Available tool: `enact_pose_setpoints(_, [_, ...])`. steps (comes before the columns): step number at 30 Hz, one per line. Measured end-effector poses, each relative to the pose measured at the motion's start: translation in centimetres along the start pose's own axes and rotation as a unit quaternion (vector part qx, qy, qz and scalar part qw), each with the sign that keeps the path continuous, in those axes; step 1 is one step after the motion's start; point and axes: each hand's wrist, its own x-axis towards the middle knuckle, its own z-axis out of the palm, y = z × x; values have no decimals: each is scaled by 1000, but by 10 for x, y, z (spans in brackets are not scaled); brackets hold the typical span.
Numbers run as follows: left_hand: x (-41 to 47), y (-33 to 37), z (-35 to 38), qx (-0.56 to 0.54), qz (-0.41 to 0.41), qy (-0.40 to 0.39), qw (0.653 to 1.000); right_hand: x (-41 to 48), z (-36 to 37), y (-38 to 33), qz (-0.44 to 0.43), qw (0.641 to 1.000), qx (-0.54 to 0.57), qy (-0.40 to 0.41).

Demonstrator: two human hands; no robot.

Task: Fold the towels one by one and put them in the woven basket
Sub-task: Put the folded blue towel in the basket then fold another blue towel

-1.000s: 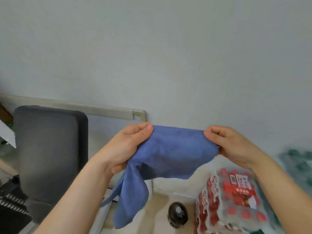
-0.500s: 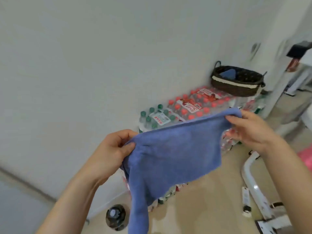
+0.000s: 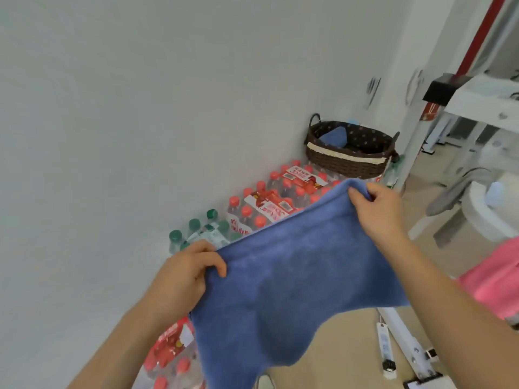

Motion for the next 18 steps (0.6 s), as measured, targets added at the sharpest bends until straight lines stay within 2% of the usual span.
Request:
enact_pose_setpoints(5, [89,-61,16,82,-94,60,990,70,77,11,-24,997,-64,-35])
enact_pose_setpoints(7, [119,-83,23,105,-140,52,983,90,103,15,-23,995,-79,-59])
enact_pose_setpoints(9, [144,-100,29,143,-199,-1,969,106,125,18,-20,992,-85,-94])
enact_pose_setpoints(11, [164,-105,37,238,-215,-89,943,118,143,21,-18,987,-83,-138])
enact_pose_setpoints(12, [175,-102,42,261,-208,-98,938,124,149,23,-14,984,-78,-159])
enact_pose_setpoints(14, [205,-87,53,196,-185,-56,962,138,160,29,-16,978,-76,-194])
enact_pose_setpoints(16, [238,-58,61,40,-155,-5,987,146,167,35,-50,969,-83,-228])
enact_pose_setpoints(18, [279,-32,74,-89,-152,-21,984,156,172,42,-96,955,-77,-270])
